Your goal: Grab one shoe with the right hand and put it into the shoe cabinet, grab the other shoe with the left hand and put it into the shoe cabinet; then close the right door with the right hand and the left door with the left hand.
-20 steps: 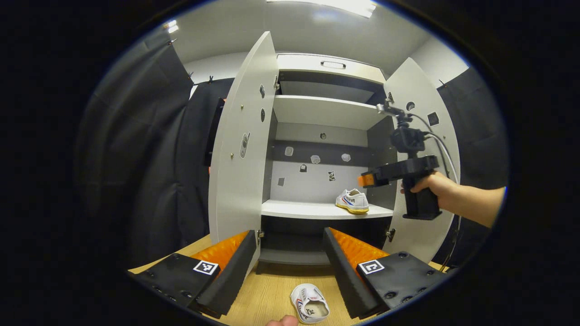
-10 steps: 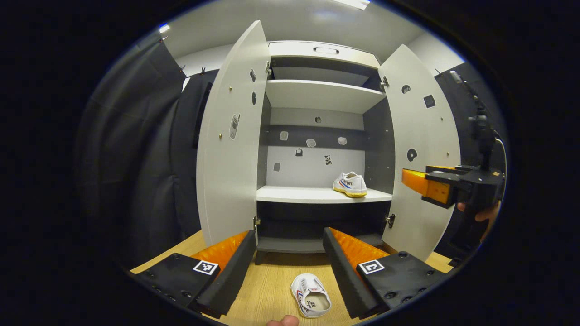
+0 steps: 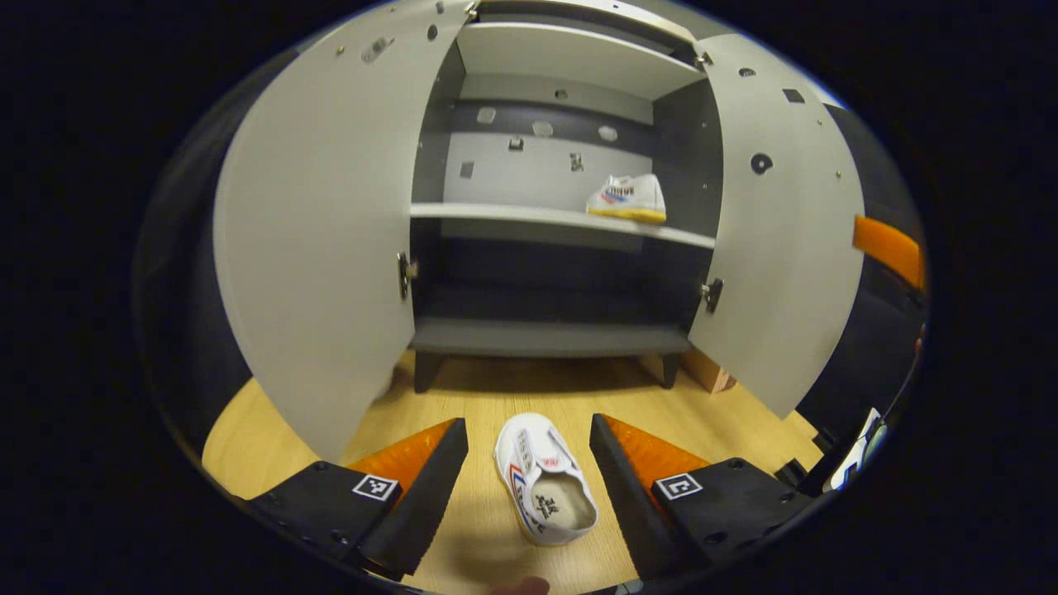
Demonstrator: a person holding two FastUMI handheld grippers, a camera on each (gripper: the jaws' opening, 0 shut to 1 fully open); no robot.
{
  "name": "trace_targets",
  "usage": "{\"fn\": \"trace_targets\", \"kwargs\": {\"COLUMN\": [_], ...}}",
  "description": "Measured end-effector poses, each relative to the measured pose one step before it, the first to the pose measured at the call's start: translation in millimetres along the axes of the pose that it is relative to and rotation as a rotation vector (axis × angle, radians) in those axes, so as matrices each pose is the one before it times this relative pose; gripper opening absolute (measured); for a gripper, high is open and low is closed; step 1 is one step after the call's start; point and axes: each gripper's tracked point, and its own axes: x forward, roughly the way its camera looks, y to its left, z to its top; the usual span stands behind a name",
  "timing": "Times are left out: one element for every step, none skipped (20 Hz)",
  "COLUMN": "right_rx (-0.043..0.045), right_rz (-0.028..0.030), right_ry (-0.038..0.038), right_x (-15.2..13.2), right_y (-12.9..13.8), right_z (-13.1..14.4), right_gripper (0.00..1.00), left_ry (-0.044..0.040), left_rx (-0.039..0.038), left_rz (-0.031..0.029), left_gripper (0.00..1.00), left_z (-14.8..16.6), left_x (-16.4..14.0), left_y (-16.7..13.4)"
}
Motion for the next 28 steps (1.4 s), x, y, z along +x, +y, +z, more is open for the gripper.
{"fn": "trace_targets", "kwargs": {"right_rx": [-0.00417, -0.00516, -0.00743, -0.00526, -0.00330, -0.00438, -0.00736, -0.00722, -0.00496, -0.00289, -0.00149, 0.00257, 0.00719, 0.00631, 0.00318, -0.00013, -0.00324, -0.00394, -0.00134, 0.00028, 0.00137, 0.00137, 0.00207, 0.00317, 0.00490, 0.00570, 0.00363, -0.00119], "right_rz": [-0.00915, -0.01009, -0.01312, -0.00820, -0.00651, -0.00499, -0.00574, -0.00387, -0.00238, -0.00183, 0.00142, 0.00065, -0.00019, -0.00142, -0.00174, -0.00130, 0.00079, -0.00102, 0.00170, 0.00294, 0.00391, 0.00359, 0.00497, 0.00547, 0.00761, 0.00931, 0.00884, 0.00691], "right_ry": [-0.00087, -0.00490, -0.00211, -0.00147, -0.00011, 0.00270, 0.00267, 0.00108, 0.00088, -0.00040, 0.00161, 0.00626, 0.00256, 0.00191, 0.00191, 0.00186, 0.00015, -0.00075, -0.00072, 0.00318, 0.00262, 0.00329, 0.00377, 0.00468, 0.00361, 0.00363, 0.00246, 0.00120], "right_x": [-2.94, -2.39, -1.69, -2.16, -1.52, -1.01, -0.68, -0.57, -0.46, -0.40, 0.63, -0.47, -0.09, 0.19, -0.08, 0.58, 0.10, 1.21, 1.37, 1.10, 1.60, 0.77, 1.02, 0.60, 1.09, 0.83, 0.33, 0.46], "right_y": [-5.03, -4.41, -5.92, -4.13, -3.61, -2.86, -3.24, -2.63, -1.96, -1.03, -0.56, -0.01, 0.33, -0.54, -0.53, -0.23, 0.28, 0.31, 0.67, 2.07, 1.63, 2.04, 2.35, 2.59, 2.97, 3.33, 2.80, 2.35], "right_z": [0.12, 0.58, 0.52, -0.47, -0.43, -0.43, -1.47, -0.04, -0.48, 0.82, -0.34, -1.39, -0.76, -0.58, -0.64, -0.28, -0.01, 0.24, 0.50, -0.73, -1.18, -0.93, -1.65, -1.56, -1.56, -1.18, -0.91, 0.72], "right_gripper": [0.94, 0.94, 0.94, 0.94, 0.94, 0.94, 0.94, 0.94, 0.94, 0.94, 0.94, 0.94, 0.94, 0.94, 0.94, 0.94, 0.94, 0.94, 0.94, 0.94, 0.94, 0.94, 0.94, 0.94, 0.94, 0.94, 0.94, 0.94], "left_ry": [0.05345, 0.04242, 0.04080, 0.03387, 0.01944, 0.01260, 0.00416, 0.00287, -0.00251, -0.00630, -0.01865, -0.01728, -0.00893, -0.00498, -0.00543, -0.00312, -0.01486, -0.00319, -0.00046, -0.00382, 0.00069, -0.01272, -0.00755, 0.00058, -0.00130, 0.00546, 0.00686, -0.01376], "left_rx": [-0.02125, -0.02080, -0.02026, -0.01754, -0.00757, -0.00332, -0.00229, -0.00012, 0.00616, 0.01163, 0.00909, -0.00385, -0.01112, -0.00278, 0.00085, 0.00780, 0.00507, 0.00685, 0.00103, -0.00108, -0.00607, -0.01336, 0.01505, 0.01827, 0.02511, 0.00567, -0.02689, -0.03745], "left_rz": [0.00369, 0.00684, 0.01511, 0.01204, 0.01520, 0.01487, 0.00846, 0.00293, 0.00300, 0.00826, 0.02355, 0.00995, -0.00261, -0.00749, -0.00107, 0.00189, -0.00344, -0.00245, -0.01056, -0.01224, -0.01428, -0.00848, 0.03462, 0.01289, 0.02611, 0.02103, -0.00229, -0.00740], "left_gripper": [0.99, 0.98, 0.98, 0.98, 0.98, 0.98, 0.98, 0.98, 0.98, 0.98, 0.98, 0.98, 0.98, 0.98, 0.98, 0.98, 0.98, 0.98, 0.98, 0.98, 0.96, 0.91, 0.66, 0.41, 0.30, 0.20, 0.13, 0.11], "left_z": [-20.33, -17.17, -15.90, -11.63, -6.26, -4.24, -3.99, -0.85, -1.20, 2.13, 4.69, 4.00, 1.91, 2.40, 1.87, 1.60, 4.04, 1.76, -0.69, 1.23, 0.80, 3.44, 0.39, 0.07, 1.11, -0.54, 1.23, 7.85], "left_x": [10.04, 9.49, 6.69, 7.02, 6.15, 5.49, 7.12, 7.29, 11.17, 10.24, 9.21, 8.99, 8.22, 8.29, 7.74, 5.93, 2.85, 3.79, 0.02, 0.82, -1.30, -2.50, -2.57, -0.03, -0.45, -2.35, -7.47, -12.17], "left_y": [4.36, 5.53, 5.81, 4.57, 6.65, 4.95, 2.10, -0.01, -0.25, 1.11, 4.54, 1.23, -2.23, -1.77, 0.08, 0.76, -0.79, 0.06, -1.33, -1.41, -2.78, -5.07, 5.21, 1.33, 4.84, 3.37, -1.37, -2.64]}}
